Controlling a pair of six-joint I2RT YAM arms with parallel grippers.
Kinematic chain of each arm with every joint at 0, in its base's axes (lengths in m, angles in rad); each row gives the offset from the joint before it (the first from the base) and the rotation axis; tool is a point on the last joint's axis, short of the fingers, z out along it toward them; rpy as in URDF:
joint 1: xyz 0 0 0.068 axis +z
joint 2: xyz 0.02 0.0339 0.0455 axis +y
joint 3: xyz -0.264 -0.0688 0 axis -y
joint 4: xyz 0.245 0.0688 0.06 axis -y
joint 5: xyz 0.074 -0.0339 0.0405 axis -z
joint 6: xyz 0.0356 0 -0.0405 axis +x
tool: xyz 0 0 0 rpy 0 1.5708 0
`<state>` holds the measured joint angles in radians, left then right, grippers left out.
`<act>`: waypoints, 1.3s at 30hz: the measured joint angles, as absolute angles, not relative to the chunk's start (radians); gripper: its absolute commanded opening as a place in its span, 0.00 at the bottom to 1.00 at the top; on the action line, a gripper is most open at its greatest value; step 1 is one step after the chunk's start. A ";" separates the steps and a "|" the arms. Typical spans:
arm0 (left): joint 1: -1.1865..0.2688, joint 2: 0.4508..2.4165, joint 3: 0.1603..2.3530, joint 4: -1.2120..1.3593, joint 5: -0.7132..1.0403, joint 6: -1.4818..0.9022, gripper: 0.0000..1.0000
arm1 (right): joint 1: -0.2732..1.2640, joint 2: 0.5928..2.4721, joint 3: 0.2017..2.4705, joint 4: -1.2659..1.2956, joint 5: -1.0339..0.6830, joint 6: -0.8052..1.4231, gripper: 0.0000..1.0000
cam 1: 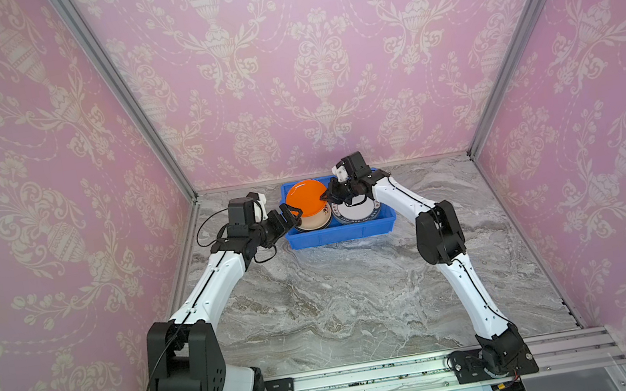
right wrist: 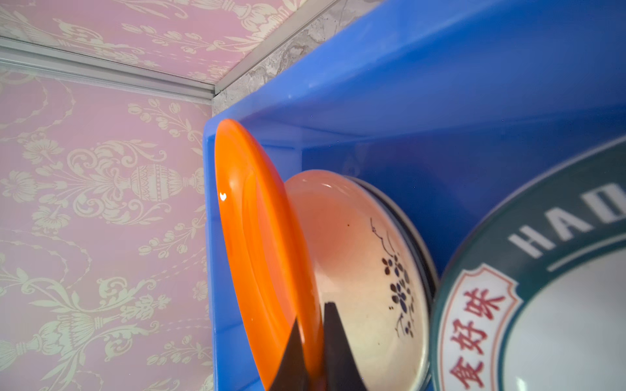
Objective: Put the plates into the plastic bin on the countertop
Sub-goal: 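Lower the orange plate against the cream plate in the bin with the right gripper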
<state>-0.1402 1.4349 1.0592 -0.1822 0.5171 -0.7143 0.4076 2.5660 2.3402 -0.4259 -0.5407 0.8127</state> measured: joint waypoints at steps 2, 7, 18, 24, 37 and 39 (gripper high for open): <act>-0.140 1.435 1.059 -0.182 0.517 -0.714 0.99 | 0.408 2.568 2.341 -0.444 -0.536 0.813 0.00; -0.140 1.435 1.059 -0.182 0.517 -0.711 0.99 | 0.411 2.568 2.341 -0.466 -0.533 0.813 0.00; -0.140 1.435 1.057 -0.181 0.517 -0.712 0.99 | 0.418 2.568 2.341 -0.504 -0.498 0.789 0.31; -0.140 1.435 1.057 -0.181 0.517 -0.712 0.99 | 0.421 2.568 2.341 -0.560 -0.450 0.754 0.36; -0.140 1.439 1.051 -0.174 0.517 -0.711 0.99 | 0.432 2.488 2.276 -0.617 -0.313 0.652 0.37; -0.140 1.448 1.051 -0.173 0.517 -0.710 0.99 | 0.432 2.485 2.276 -0.619 -0.306 0.645 0.36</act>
